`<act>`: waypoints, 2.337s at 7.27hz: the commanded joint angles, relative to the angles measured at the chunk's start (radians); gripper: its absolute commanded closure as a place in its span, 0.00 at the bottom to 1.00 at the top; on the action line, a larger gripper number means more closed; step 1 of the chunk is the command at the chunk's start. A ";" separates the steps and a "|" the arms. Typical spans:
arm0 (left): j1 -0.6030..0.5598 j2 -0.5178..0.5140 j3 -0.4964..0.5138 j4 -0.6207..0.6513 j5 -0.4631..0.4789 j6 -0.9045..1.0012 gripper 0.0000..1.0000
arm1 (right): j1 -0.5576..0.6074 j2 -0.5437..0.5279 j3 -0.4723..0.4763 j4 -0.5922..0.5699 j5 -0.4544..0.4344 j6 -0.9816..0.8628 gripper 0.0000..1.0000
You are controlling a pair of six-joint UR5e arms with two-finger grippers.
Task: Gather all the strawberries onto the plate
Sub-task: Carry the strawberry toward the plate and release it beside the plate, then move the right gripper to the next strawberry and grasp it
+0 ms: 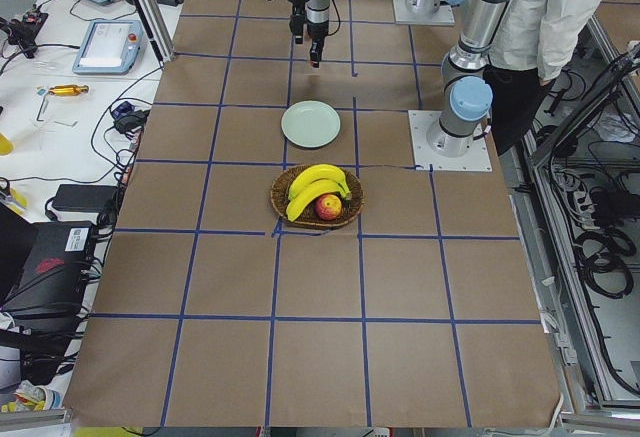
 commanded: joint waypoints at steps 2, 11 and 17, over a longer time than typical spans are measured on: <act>0.000 0.000 0.000 0.000 0.002 0.002 0.00 | -0.133 -0.051 0.024 0.016 -0.099 -0.124 0.00; 0.000 -0.004 -0.001 0.000 0.000 0.000 0.00 | -0.525 -0.098 0.196 -0.021 -0.117 -0.712 0.27; 0.000 -0.004 -0.001 0.000 0.000 0.000 0.00 | -0.525 -0.090 0.158 -0.050 -0.120 -0.692 1.00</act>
